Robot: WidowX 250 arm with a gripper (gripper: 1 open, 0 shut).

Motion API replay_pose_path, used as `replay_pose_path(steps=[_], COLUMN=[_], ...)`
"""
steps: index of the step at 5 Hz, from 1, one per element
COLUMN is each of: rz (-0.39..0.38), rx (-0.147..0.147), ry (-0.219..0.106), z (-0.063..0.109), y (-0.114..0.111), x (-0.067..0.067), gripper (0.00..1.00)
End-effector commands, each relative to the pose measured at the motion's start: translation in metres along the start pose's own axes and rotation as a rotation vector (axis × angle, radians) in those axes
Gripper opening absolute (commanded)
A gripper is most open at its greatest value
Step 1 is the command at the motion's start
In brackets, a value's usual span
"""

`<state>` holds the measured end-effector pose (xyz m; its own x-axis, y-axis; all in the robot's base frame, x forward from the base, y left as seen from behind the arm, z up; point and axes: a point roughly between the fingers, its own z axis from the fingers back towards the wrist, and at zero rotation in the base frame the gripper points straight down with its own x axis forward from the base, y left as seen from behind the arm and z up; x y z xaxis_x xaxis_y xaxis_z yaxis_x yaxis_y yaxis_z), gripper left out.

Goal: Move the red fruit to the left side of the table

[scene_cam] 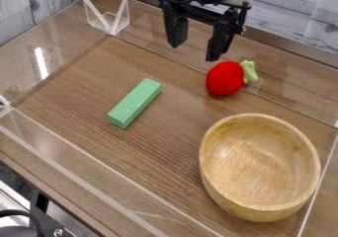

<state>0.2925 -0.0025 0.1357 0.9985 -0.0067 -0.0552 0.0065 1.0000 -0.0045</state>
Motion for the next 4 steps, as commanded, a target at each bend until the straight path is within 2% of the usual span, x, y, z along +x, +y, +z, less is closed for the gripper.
replay_pose_path(steps=[1,2,4], rz=[0.08,0.195,0.323], rx=[-0.006,-0.027,-0.057], ry=[0.007,-0.017,-0.099], z=[-0.016,-0.037,-0.068], y=[-0.004,-0.017,-0.031], x=[0.005,0.015,0.043], gripper=[1.0,1.0,1.0])
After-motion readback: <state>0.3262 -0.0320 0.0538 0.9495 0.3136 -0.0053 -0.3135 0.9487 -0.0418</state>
